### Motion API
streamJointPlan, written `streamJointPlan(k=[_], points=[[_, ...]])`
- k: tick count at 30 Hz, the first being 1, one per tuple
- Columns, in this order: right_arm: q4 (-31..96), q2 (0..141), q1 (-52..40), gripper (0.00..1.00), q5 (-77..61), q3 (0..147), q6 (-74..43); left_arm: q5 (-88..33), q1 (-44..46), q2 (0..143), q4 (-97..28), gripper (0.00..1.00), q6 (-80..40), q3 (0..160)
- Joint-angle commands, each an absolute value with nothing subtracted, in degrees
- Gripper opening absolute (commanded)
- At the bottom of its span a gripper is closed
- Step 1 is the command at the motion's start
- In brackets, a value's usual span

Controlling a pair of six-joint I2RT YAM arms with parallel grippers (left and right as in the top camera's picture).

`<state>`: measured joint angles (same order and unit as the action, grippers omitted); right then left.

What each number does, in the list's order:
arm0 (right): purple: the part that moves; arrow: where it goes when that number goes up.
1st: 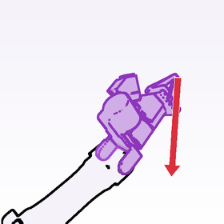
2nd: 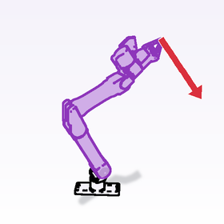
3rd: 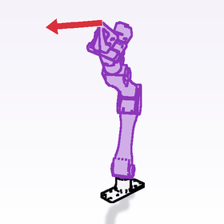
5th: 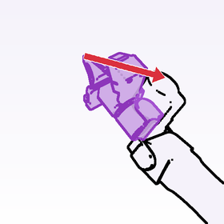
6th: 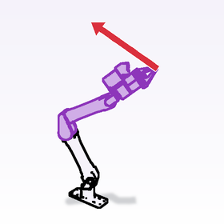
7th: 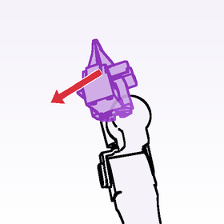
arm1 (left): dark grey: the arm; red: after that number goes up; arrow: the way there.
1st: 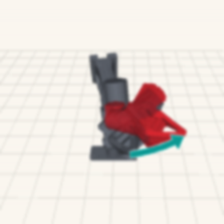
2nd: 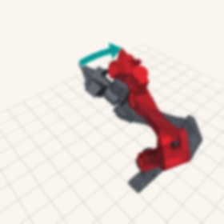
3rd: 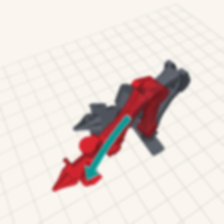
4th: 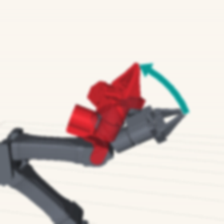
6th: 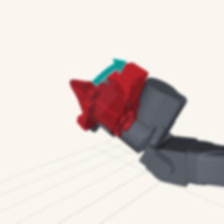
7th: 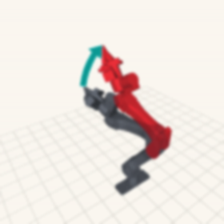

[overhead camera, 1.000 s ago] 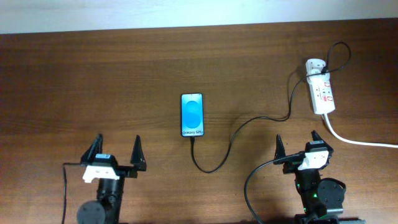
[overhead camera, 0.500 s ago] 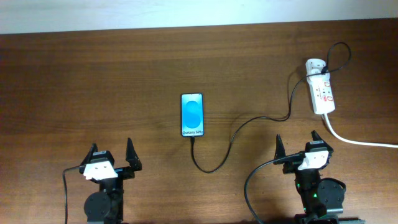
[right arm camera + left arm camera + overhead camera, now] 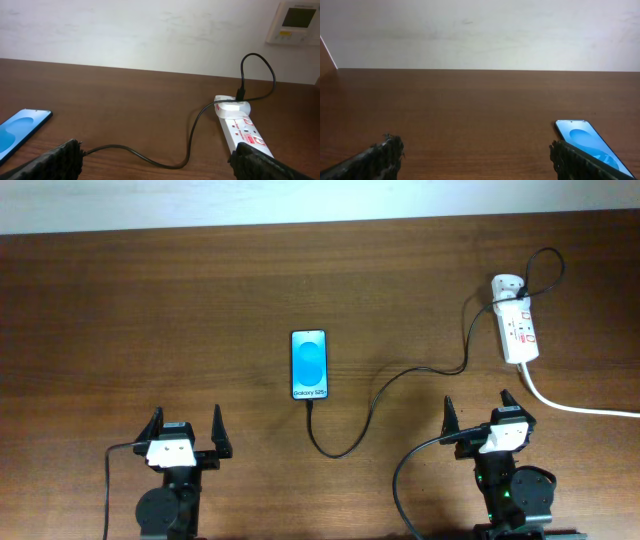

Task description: Plug charger to phone and switch on socket

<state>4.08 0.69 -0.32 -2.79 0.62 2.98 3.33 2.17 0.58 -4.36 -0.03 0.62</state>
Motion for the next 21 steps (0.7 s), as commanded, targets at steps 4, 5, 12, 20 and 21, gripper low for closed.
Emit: streamJointPlan(k=[4,5,12,20,21], points=[[4.36,0.21,-0.75,0.98,-2.74,0.32,2.52,2.09,2.09,0.27,-5.02,0.99,-2.33,0.51],[4.36,0.21,-0.75,0.98,-2.74,0.32,2.52,2.02,2.09,0.30,-5.02,0.99,-2.42,0.51],[4.36,0.21,-0.75,0.98,-2.74,0.32,2.52,2.31,2.09,0.30,-5.02,0.99,-3.99,0.51],[4.36,0.21,-0.75,0.98,-2.74,0.32,2.52,2.33,2.07,0.30,-4.82,0.99,-3.16,0.54],[4.36,0.21,-0.73,0.98,-2.74,0.32,2.52,2.33,2.09,0.30,-4.80,0.99,-3.16,0.54]])
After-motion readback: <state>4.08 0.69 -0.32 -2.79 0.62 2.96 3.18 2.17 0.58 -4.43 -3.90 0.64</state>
